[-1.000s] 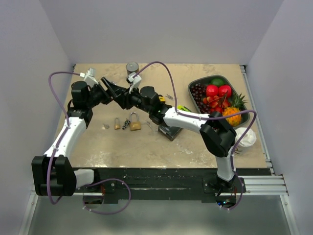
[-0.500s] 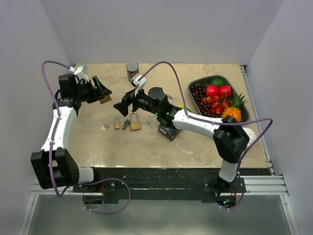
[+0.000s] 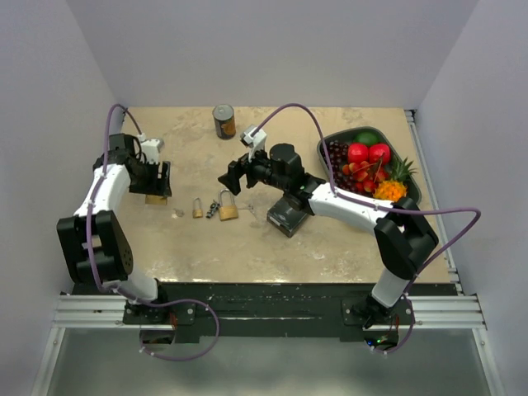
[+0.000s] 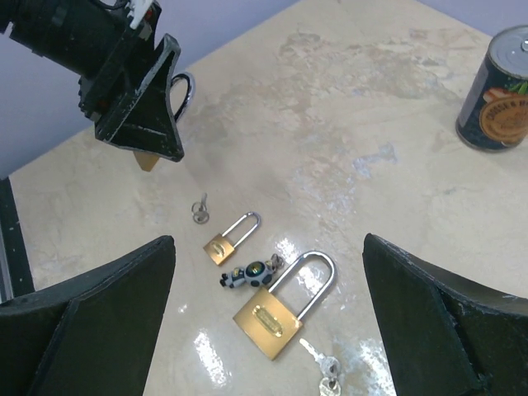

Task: Lock with the key
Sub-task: Place the lock at the center of the board.

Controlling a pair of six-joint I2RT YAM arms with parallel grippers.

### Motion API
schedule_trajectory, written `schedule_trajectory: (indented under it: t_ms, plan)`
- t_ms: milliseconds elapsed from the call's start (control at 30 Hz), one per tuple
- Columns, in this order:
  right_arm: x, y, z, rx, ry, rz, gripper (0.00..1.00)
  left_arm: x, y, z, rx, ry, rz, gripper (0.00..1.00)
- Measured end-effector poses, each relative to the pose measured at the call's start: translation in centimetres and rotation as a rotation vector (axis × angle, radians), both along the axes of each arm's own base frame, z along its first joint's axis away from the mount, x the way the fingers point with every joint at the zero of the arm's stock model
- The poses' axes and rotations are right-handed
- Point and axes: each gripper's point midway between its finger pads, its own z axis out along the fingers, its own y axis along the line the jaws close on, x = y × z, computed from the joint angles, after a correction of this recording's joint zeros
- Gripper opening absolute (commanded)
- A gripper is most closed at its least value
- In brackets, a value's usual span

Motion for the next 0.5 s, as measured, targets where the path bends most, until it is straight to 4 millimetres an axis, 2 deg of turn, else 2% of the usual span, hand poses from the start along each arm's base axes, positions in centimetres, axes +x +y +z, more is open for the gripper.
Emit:
schedule_trajectory:
  t_ms: [233,500]
  plan:
    - [-0.1,-0.3,-0.9,-0.027,0.015,-0.001,0.99,-1.1,1.9,-5.1,0.077,0.159,-0.045,0.01]
    - [0.1,-0.5,-1.0,-0.031,0.014,-0.005,0.99,-2.9,2.2,-8.1,0.091,0.235,-0.049,0.12]
